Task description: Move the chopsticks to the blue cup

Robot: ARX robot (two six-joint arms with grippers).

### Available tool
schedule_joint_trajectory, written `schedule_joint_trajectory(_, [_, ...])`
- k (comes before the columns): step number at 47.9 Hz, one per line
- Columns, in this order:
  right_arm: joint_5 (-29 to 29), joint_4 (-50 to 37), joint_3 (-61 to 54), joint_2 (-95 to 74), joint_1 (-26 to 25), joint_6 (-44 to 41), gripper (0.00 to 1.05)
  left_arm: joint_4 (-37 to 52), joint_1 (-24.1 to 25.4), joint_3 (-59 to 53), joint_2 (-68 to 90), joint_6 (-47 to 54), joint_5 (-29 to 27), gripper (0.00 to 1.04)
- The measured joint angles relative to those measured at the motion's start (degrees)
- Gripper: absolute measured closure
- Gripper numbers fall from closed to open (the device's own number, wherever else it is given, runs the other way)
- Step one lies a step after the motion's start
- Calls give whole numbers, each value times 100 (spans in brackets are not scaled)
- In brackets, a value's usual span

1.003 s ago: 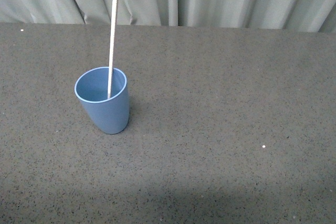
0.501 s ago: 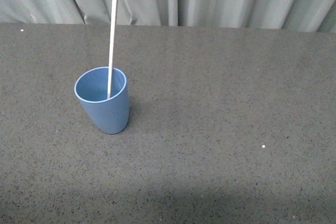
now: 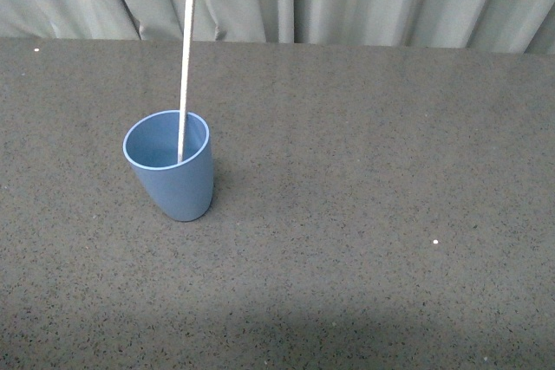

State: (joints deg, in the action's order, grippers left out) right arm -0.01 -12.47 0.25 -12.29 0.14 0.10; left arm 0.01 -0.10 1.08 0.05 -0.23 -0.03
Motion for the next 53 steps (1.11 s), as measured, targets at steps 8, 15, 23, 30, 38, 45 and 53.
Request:
schedule_joint_trajectory(8, [0,299,0,297,0,0,104,0,0,0,0,0,0,7])
schedule_joint_trajectory(15, [-9,1209,4,1097,0,-4,104,0,0,0,2,2,-2,7])
schedule_joint_trajectory(23, [-9,1237,4,1200,0,-4,104,0,0,0,0,0,0,7])
schedule_joint_trajectory(30, [-9,1237,4,1200,0,-13,86,0,0,0,0,0,0,7])
schedule_joint_trajectory(38, [-9,1237,4,1204,0,-11,58,0,0,0,0,0,0,7])
schedule_joint_trajectory(45, [-9,1237,4,1204,0,-11,27,0,0,0,0,0,0,7])
schedule_joint_trajectory(53, [-9,1237,4,1204,0,-4,7,0,0,0,0,2,0,7])
